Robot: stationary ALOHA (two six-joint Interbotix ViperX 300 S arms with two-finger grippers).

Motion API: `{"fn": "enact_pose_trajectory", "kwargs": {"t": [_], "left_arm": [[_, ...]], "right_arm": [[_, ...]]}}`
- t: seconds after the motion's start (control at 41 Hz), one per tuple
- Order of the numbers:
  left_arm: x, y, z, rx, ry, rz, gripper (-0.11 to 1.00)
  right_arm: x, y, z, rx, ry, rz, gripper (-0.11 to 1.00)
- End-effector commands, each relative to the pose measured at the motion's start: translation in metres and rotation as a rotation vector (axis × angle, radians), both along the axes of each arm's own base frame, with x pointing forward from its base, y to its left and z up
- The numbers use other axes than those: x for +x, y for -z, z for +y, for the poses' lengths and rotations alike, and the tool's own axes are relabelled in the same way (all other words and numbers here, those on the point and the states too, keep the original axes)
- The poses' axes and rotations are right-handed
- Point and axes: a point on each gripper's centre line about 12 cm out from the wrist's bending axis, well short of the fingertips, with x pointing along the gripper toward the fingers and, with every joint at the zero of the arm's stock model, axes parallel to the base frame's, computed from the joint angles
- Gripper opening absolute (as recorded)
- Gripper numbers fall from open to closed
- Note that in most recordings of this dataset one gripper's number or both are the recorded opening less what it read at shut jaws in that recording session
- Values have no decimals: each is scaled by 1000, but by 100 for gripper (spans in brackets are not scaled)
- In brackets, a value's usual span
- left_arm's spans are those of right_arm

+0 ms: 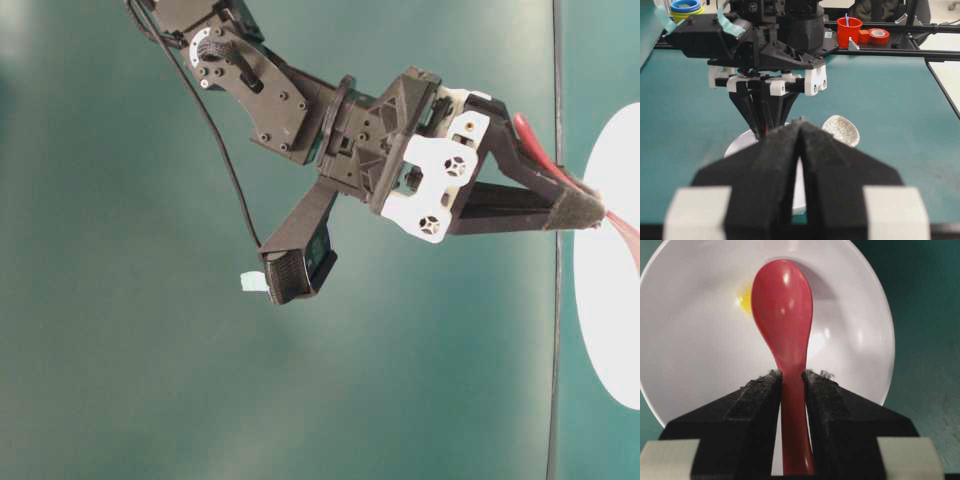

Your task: Scoop the yellow hexagonal prism block from the bowl with a spoon using the right arm.

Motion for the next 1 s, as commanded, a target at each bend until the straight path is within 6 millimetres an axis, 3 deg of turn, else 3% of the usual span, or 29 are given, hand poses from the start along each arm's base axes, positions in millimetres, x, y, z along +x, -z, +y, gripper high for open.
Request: {"fn": "enact_pose_trajectory", "kwargs": {"t": [0.0,0.512,0.975], "left_arm": [[3,-10,0,0,0,-28,-1],[3,-10,0,-2,0,-28,-1],[3,-10,0,-2,2,-28,-1]], "right_arm": [[7,-22,-2,-9,2,-64,23],[-18,-93,3,-20,1,-189,23],[-30,-90,6,2,-10,-102,23]]}}
